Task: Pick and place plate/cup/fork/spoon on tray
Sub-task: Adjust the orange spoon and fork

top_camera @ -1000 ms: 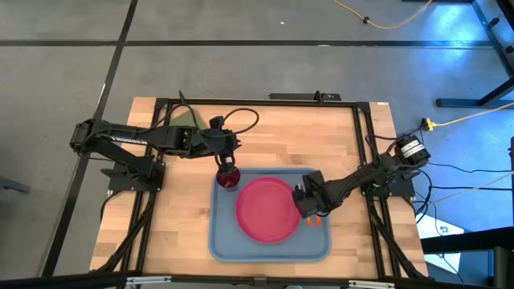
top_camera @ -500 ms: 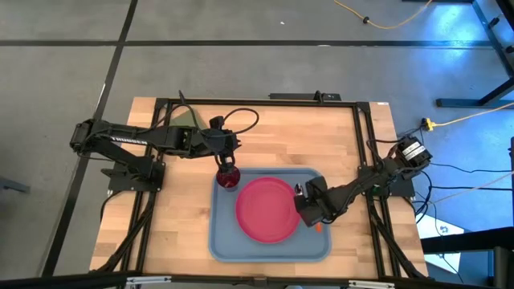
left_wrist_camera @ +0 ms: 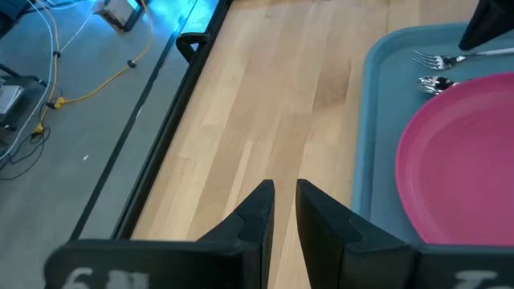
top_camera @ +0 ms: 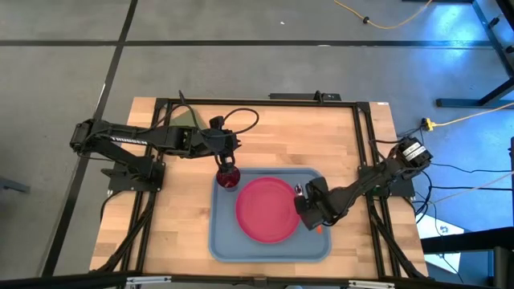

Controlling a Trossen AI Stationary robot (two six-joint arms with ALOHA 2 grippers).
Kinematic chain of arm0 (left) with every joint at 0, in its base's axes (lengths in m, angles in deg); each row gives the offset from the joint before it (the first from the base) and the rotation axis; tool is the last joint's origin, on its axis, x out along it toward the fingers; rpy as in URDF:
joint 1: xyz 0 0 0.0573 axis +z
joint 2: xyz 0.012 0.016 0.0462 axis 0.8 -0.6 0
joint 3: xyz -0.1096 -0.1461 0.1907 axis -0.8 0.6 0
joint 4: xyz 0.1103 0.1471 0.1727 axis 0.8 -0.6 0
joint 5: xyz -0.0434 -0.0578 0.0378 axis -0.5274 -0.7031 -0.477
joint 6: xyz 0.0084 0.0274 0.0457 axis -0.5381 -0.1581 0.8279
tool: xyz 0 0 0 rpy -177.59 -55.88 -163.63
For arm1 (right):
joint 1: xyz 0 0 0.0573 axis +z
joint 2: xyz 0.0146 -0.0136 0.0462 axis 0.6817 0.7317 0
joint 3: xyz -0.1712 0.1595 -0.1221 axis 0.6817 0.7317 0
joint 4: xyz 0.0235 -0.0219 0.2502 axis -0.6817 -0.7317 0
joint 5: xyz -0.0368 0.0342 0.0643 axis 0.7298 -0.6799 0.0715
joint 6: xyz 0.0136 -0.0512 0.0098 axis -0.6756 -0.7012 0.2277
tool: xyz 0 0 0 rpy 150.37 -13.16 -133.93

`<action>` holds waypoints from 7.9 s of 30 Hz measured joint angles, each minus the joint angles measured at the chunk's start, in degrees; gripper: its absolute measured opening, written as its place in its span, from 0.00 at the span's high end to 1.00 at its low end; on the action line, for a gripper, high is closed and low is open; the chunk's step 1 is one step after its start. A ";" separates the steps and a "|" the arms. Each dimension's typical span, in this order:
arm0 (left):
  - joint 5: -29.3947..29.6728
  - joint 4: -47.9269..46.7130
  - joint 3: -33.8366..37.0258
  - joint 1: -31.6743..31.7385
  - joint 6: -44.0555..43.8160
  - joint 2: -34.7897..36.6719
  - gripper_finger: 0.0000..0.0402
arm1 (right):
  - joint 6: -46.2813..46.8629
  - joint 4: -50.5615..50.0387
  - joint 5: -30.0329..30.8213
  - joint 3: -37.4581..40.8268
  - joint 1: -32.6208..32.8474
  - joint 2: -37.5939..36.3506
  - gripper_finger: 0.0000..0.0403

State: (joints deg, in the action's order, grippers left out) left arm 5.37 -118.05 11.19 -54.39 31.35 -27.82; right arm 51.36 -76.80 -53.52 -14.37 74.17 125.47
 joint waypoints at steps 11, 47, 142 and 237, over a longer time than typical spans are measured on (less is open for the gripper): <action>0.00 0.01 0.00 -0.01 -0.02 0.00 0.88 | -8.26 -3.00 5.37 -3.15 -4.85 -0.02 0.98; 0.01 -0.01 0.00 0.00 0.00 0.00 0.88 | -37.35 13.31 -4.00 -0.04 -16.20 -0.07 0.98; -0.01 0.08 0.00 0.01 -0.02 0.00 0.88 | -16.48 12.86 5.53 -5.62 3.07 6.97 0.98; -0.01 0.15 0.00 0.00 -0.02 0.02 0.88 | -17.58 4.43 0.68 -11.28 4.02 10.23 0.98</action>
State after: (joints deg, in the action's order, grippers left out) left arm 5.36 -117.90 11.19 -54.40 31.32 -27.80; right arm 33.78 -72.37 -52.84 -25.65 78.20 135.70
